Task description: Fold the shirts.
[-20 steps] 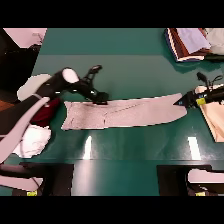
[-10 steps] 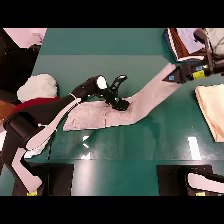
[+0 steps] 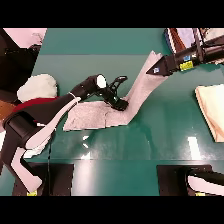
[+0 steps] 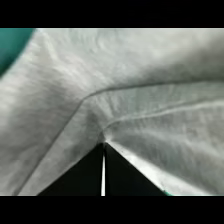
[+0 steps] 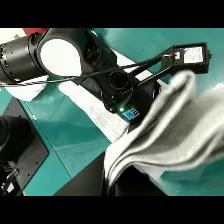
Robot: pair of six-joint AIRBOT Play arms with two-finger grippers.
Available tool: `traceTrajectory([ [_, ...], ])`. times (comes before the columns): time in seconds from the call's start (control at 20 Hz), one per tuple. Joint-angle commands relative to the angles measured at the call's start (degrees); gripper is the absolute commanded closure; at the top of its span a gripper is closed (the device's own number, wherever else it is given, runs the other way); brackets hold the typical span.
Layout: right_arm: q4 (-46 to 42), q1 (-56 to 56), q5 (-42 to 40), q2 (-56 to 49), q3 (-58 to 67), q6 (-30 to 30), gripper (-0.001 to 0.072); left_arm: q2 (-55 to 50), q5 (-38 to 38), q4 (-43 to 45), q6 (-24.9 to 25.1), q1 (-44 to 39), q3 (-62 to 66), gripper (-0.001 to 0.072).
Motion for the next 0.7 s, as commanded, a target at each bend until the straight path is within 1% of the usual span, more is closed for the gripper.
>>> traceTrajectory([
  [0.0, 0.07, 2.19, -1.03, -0.07, 0.85, 0.09, 0.0699, 3.58, -1.14, 2.27, 0.09, 1.9, 0.13, 0.0687],
  [0.2, 0.15, 6.23, -1.44, -1.22, 0.85, -1.09, 0.07, 9.79, -5.2, 8.07, 0.09, 6.49, 0.13, 0.0687],
  [0.35, 0.5, 12.09, -2.49, -4.04, 0.85, -2.8, 0.07, 16.35, -6.54, 12.74, 0.07, 12.57, 0.13, 0.0687],
  [0.45, 0.66, 17.18, -6.21, -6.51, 0.85, -4.35, 0.07, 21.59, -6.78, 14.43, 0.09, 17.59, 0.13, 0.0687],
  [0.65, 0.52, 29.57, -19.15, -14.69, 1.29, -8.46, 0.0698, 30.23, -7.72, 16.5, 0.13, 26.43, 0.13, 0.0686],
])
